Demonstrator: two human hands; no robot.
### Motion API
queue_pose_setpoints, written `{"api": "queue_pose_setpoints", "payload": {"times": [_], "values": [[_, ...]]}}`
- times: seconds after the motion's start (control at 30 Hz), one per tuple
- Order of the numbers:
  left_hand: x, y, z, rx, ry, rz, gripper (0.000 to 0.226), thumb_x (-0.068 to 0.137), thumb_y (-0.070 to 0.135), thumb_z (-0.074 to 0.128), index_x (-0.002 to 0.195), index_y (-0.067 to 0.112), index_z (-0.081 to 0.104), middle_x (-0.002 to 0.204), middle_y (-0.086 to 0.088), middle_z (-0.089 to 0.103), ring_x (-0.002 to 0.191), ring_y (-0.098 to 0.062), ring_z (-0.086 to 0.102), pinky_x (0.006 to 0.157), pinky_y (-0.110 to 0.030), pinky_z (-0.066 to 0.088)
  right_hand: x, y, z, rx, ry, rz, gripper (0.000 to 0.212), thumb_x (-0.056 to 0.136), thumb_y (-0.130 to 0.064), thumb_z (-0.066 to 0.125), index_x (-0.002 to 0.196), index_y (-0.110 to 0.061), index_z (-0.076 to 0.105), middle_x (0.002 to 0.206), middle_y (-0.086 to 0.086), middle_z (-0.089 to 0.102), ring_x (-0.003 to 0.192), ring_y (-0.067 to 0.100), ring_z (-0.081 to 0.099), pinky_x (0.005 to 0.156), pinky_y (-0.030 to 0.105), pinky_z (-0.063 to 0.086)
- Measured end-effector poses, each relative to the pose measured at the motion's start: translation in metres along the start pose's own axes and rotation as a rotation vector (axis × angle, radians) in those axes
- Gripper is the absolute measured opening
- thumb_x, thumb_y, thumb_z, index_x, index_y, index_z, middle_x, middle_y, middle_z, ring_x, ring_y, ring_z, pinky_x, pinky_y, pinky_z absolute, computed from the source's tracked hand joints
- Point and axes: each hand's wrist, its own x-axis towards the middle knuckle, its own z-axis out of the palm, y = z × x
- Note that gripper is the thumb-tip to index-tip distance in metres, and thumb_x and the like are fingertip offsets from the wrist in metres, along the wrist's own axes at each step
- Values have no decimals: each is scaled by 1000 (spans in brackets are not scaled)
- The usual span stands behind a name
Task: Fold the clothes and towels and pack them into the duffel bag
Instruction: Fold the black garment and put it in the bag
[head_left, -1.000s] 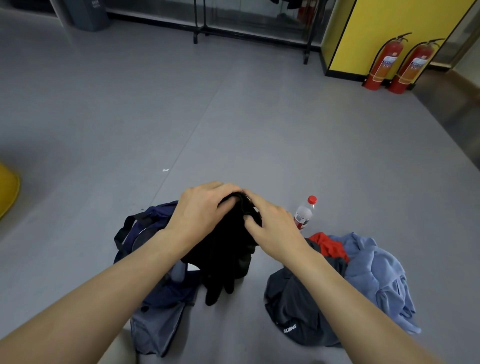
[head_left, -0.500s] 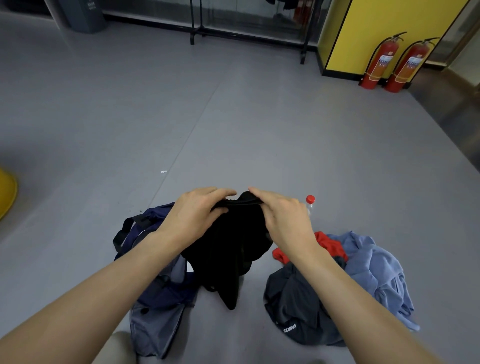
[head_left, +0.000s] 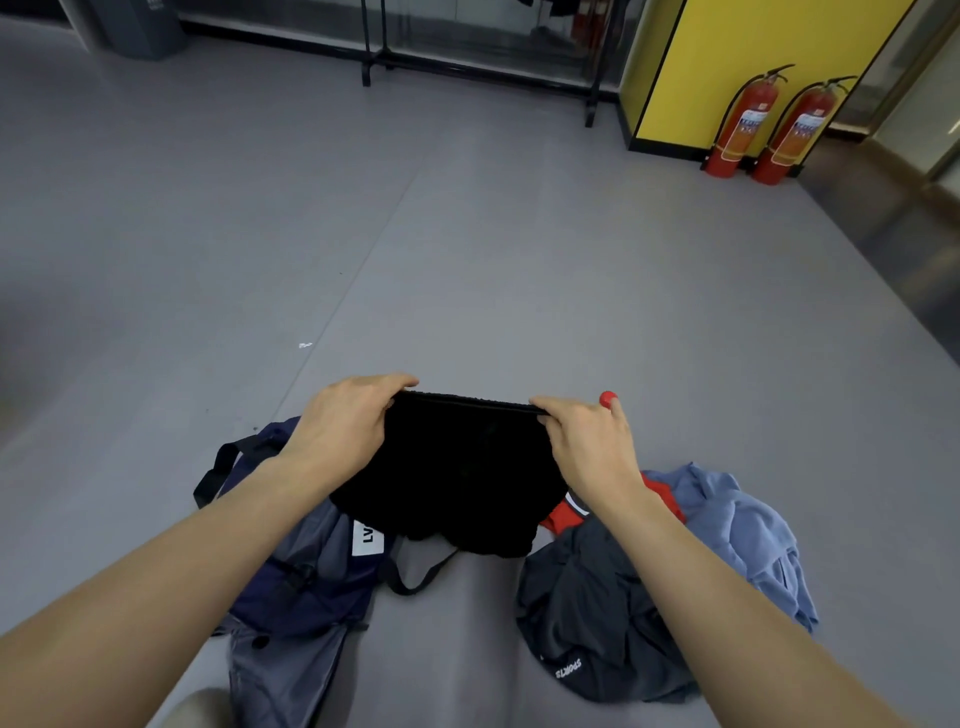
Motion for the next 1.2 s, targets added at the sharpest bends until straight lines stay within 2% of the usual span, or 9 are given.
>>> {"api": "queue_pose_setpoints", "payload": {"times": [0.17, 0.4, 0.5, 0.7, 0.83, 0.93, 1.03, 1.1, 1.2], "values": [[52, -6, 15, 82, -31, -19, 34, 93, 7, 52, 120, 23, 63, 109, -8, 72, 100, -37, 65, 77, -41, 52, 44, 15, -5, 70, 47, 41, 27, 99, -27, 50, 118, -35, 67, 104, 9, 74, 96, 40, 65, 75, 39, 45], [130, 28, -47, 9, 518, 221, 30, 95, 25, 44, 121, 27, 60, 110, -1, 67, 98, -33, 61, 73, -44, 50, 109, 22, -84, 247, 553, -108, 33, 95, -19, 45, 117, -23, 69, 118, -2, 71, 110, 24, 63, 97, 41, 47], [115, 25, -35, -4, 598, 348, 34, 96, 19, 45, 123, 19, 65, 111, -4, 69, 96, -34, 61, 78, -44, 49, 93, 39, -81, 202, 556, -219, 29, 93, -16, 53, 117, -17, 68, 127, -1, 67, 119, 19, 60, 113, 47, 35], [22, -21, 114, 104, 150, 500, 64, 71, -17, 65, 128, 10, 66, 121, -5, 69, 98, -31, 61, 83, -44, 53, 2, 83, 66, 223, 105, -258, 40, 82, -16, 65, 122, -13, 64, 118, -1, 69, 109, 24, 62, 93, 41, 51], [-61, -51, 233, 152, -271, 448, 77, 62, -2, 80, 135, 18, 63, 127, 1, 68, 95, -22, 63, 82, -32, 57, -66, 104, 202, 160, -385, -197, 35, 86, -27, 65, 120, -20, 62, 135, -9, 61, 117, 17, 62, 89, 32, 53], [-108, -67, 287, 155, -540, 328, 69, 85, 36, 70, 149, 24, 47, 141, 2, 60, 100, -19, 65, 87, -28, 56, -112, 108, 276, 87, -693, -201, 48, 97, -39, 51, 142, -24, 46, 148, -8, 49, 134, 14, 47, 103, 31, 45], [-126, -80, 316, 187, -574, 227, 76, 95, 71, 33, 155, 24, 36, 158, -2, 40, 128, -25, 52, 107, -38, 46, -133, 113, 311, 84, -687, -201, 61, 97, -39, 54, 153, -21, 38, 160, -6, 32, 148, 14, 28, 118, 27, 27], [-129, -87, 327, 235, -577, 207, 84, 93, 78, 29, 160, 26, 22, 167, -5, 18, 151, -29, 23, 120, -48, 28, -143, 119, 324, 43, -593, -218, 66, 94, -36, 61, 153, -16, 38, 160, -1, 33, 148, 20, 30, 118, 30, 27], [-134, -103, 339, 272, -608, 197, 90, 90, 83, 20, 161, 30, 1, 169, -6, -4, 155, -27, -5, 123, -55, 14, -161, 132, 336, -80, -492, -335, 64, 100, -41, 43, 155, -11, 32, 162, 6, 27, 151, 26, 23, 121, 41, 25]]}}
